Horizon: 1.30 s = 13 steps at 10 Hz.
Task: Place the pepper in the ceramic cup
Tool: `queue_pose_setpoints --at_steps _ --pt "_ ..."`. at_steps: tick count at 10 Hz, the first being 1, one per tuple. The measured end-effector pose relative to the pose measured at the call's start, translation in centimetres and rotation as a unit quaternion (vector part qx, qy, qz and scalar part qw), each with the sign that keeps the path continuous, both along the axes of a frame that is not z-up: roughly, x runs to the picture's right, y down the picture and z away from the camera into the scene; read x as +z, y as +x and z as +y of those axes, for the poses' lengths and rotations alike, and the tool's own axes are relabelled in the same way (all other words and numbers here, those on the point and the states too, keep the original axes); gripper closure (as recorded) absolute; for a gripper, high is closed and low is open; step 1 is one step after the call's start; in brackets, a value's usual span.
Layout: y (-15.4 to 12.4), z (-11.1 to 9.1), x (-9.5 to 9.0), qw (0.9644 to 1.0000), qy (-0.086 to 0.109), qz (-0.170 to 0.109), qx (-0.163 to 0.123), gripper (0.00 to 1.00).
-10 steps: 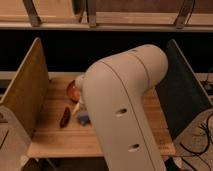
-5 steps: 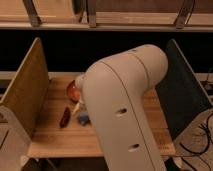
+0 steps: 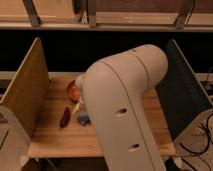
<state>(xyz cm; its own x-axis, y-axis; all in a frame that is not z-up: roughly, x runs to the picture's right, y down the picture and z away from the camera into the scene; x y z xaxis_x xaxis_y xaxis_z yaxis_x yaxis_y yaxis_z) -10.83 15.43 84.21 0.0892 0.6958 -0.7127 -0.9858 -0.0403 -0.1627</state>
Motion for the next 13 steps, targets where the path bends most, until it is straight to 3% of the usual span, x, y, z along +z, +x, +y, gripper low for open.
queue_pose_setpoints --at_steps 6,8,9,10,12,13 --pt "0.0 0.0 0.0 1.0 0.001 0.0 -0.001 0.2" --pt "-0.6 -0.7 -0.3 0.9998 0.015 -0.007 -0.014 0.2" --pt "-3.3 -1.9 -1.2 0.9974 0.044 -0.034 -0.045 0.2" --pt "-6.6 -2.6 -2.4 0.9923 0.068 -0.066 -0.08 0.2" --pt "-11.4 -3.2 -4.2 0.9814 0.097 -0.113 -0.121 0.2" --pt "-12.4 -3.1 -4.5 0.9793 0.101 -0.122 -0.126 0.2"
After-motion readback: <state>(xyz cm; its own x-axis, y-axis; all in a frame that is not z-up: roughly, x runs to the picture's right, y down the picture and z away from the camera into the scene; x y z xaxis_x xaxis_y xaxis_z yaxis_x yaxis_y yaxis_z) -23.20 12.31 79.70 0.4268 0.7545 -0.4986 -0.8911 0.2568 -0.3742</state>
